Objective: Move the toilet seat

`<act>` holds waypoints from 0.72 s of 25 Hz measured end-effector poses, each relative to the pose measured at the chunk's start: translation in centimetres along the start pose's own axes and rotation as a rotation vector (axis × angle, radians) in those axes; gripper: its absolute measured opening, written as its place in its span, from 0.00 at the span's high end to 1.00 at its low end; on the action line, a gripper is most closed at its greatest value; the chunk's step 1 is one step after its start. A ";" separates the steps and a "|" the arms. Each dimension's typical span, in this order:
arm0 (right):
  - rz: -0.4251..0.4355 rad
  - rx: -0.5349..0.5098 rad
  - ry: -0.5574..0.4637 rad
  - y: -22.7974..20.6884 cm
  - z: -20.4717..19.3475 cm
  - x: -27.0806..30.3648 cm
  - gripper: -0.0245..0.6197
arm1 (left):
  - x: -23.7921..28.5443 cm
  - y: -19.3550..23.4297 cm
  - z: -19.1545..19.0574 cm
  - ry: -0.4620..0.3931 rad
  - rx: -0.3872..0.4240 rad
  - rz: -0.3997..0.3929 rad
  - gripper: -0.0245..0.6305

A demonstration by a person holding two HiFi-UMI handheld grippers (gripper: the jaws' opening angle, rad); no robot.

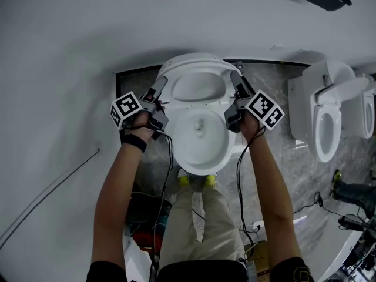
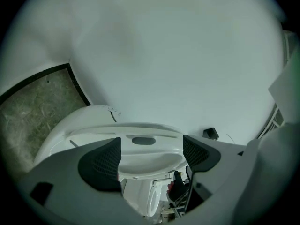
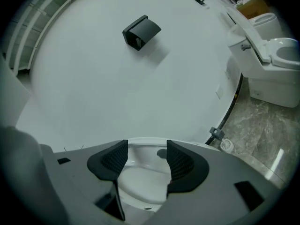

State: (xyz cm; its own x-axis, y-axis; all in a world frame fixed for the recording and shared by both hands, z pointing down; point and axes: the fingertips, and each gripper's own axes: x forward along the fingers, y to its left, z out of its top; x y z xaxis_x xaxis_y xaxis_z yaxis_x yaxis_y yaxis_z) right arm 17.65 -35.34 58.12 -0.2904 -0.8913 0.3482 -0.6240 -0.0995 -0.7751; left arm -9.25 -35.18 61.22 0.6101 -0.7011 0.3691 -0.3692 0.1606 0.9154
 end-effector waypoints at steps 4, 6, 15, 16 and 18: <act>-0.005 -0.018 0.009 -0.3 -0.1 0.5 0.54 | 1.5 -0.5 -0.3 0.007 0.011 -0.013 0.31; -0.001 -0.012 0.012 -0.2 -0.2 0.5 0.55 | 1.7 -0.7 -0.2 0.000 0.013 -0.009 0.31; 0.016 -0.064 0.014 0.2 0.2 -1.9 0.60 | 0.6 -1.5 -1.5 -0.005 0.020 -0.052 0.31; 0.003 -0.081 0.023 -0.2 -0.2 -3.1 0.70 | 0.0 -1.6 -2.3 0.002 0.031 -0.068 0.32; -0.031 -0.114 0.051 -0.9 -1.2 -5.7 0.82 | -1.4 -1.3 -4.2 0.021 0.082 -0.075 0.46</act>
State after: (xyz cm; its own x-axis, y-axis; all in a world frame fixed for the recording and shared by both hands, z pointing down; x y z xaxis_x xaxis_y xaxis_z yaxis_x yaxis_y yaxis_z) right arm 19.00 -29.63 57.40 -0.3046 -0.8647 0.3993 -0.7106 -0.0728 -0.6998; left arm -6.66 -31.45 60.15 0.6526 -0.6941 0.3040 -0.3771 0.0504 0.9248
